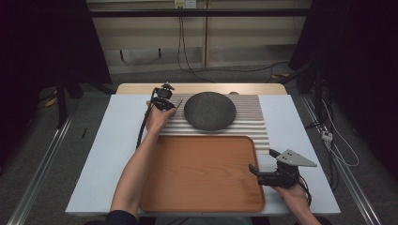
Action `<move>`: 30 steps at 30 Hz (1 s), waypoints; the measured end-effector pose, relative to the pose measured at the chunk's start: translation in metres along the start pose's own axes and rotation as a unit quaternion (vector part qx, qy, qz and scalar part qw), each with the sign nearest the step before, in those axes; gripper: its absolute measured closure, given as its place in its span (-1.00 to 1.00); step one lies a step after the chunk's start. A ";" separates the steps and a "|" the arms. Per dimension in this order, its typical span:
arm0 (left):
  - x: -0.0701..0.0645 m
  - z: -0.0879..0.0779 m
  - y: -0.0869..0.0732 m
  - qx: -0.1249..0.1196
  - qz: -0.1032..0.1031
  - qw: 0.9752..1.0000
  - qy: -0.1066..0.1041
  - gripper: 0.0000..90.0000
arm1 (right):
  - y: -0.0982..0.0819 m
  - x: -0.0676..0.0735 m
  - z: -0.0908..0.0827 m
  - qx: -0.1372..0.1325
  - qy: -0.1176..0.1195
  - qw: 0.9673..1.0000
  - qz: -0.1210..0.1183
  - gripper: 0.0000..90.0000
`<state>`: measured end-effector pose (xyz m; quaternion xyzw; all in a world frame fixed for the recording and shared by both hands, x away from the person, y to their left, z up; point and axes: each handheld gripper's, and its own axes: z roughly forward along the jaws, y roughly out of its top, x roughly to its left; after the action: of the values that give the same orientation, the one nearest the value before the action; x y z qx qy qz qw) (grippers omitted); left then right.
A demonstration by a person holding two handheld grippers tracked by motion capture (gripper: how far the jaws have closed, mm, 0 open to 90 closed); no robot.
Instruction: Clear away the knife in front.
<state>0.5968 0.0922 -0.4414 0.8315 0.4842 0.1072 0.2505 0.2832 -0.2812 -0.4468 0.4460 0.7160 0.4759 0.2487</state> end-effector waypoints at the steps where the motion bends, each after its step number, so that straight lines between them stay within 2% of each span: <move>1: 0.000 0.000 0.000 0.001 0.002 1.000 -0.001 0.75 | 0.000 0.000 0.000 0.000 0.000 1.000 0.000 -0.95; 10: 0.006 0.000 0.002 0.007 -0.003 1.000 -0.022 0.78 | 0.000 0.000 0.000 0.000 0.000 1.000 0.000 -0.95; 13: 0.005 0.000 0.003 0.009 0.005 1.000 -0.021 0.78 | 0.000 0.000 0.000 0.000 0.000 1.000 0.001 -0.95; 16: 0.006 0.000 0.003 0.007 -0.003 1.000 -0.021 0.78 | 0.000 0.000 0.000 0.000 -0.002 1.000 0.001 -0.95; 17: 0.007 -0.001 0.003 0.008 0.003 1.000 -0.021 0.78 | 0.000 0.000 0.000 -0.001 -0.002 1.000 0.000 -0.95; 18: 0.007 -0.001 0.003 0.007 -0.001 1.000 -0.020 0.78 | 0.000 0.000 0.000 0.000 -0.002 1.000 0.001 -0.95; 21: 0.008 -0.004 0.003 0.007 0.007 1.000 -0.020 0.78 | 0.000 0.000 0.000 0.000 -0.002 1.000 0.001 -0.95; 25: 0.009 -0.008 0.003 0.000 0.000 1.000 -0.021 0.78 | 0.000 0.000 0.001 0.000 -0.002 1.000 0.001 -0.95; 30: 0.010 -0.008 0.001 0.010 0.001 1.000 -0.019 0.78 | 0.000 0.000 0.001 0.001 -0.003 1.000 0.000 -0.95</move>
<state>0.5999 0.1030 -0.4349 0.8362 0.4796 0.0866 0.2517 0.2837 -0.2807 -0.4469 0.4476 0.7155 0.4745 0.2501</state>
